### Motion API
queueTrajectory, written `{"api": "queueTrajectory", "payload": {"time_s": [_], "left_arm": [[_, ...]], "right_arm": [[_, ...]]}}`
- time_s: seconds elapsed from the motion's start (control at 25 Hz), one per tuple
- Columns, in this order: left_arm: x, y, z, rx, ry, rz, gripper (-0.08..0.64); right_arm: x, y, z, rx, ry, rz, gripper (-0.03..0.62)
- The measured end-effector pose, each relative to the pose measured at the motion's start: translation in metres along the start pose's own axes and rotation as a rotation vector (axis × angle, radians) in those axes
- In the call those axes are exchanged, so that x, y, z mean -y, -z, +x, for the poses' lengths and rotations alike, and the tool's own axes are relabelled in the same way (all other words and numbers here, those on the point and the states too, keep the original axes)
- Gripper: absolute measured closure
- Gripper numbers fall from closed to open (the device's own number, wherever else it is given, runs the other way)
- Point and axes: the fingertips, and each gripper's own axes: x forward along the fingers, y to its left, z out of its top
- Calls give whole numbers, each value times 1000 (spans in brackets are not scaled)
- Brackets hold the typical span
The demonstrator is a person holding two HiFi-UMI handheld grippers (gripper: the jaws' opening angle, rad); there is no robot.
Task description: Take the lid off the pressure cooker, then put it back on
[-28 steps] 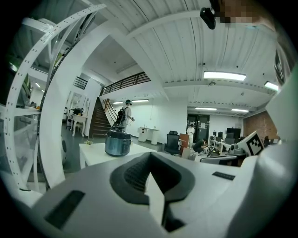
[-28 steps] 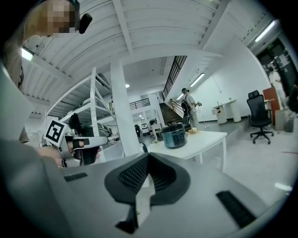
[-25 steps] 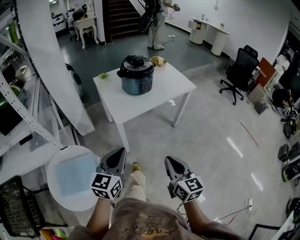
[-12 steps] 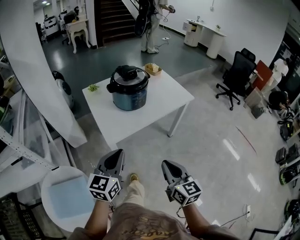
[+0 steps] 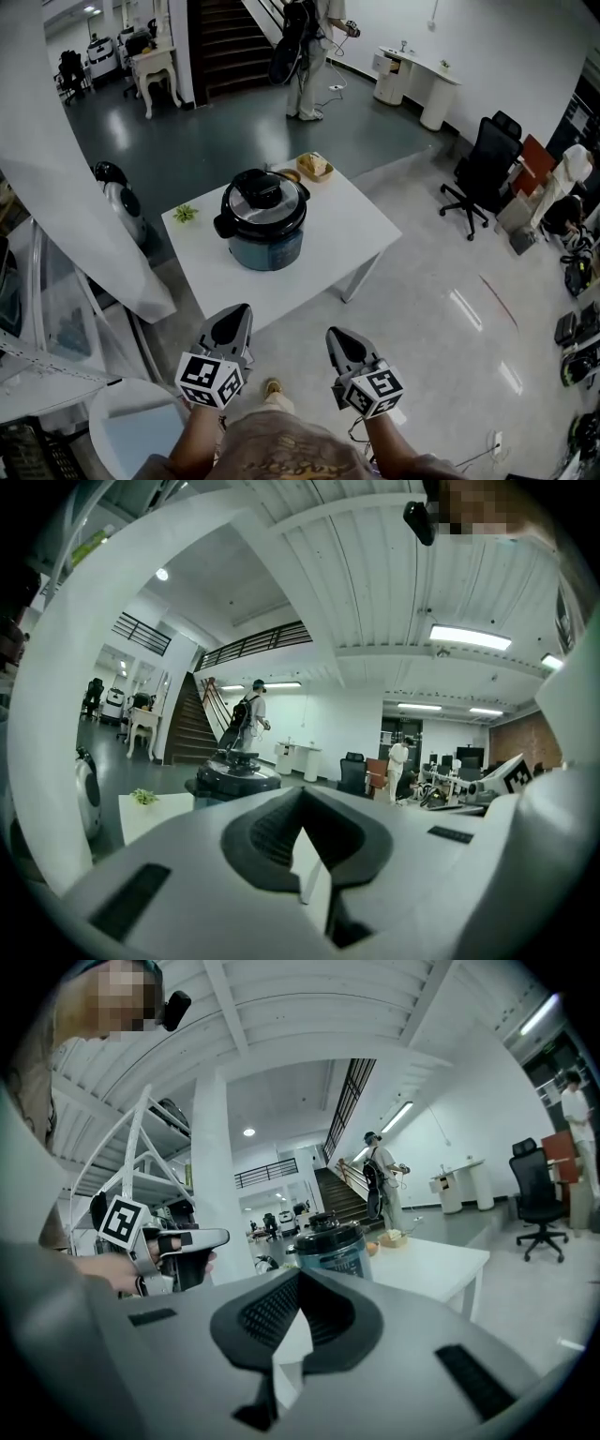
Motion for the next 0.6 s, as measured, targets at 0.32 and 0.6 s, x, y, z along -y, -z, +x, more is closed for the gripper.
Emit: {"api": "queueTrajectory", "payload": {"time_s": [0.32, 0.6], "left_arm": [[-43, -18, 54, 5, -3, 9, 557], [-57, -33, 87, 14, -2, 6, 557]], "right_arm": [[29, -23, 64, 6, -4, -20, 595], [50, -48, 92, 19, -17, -37, 597]]}}
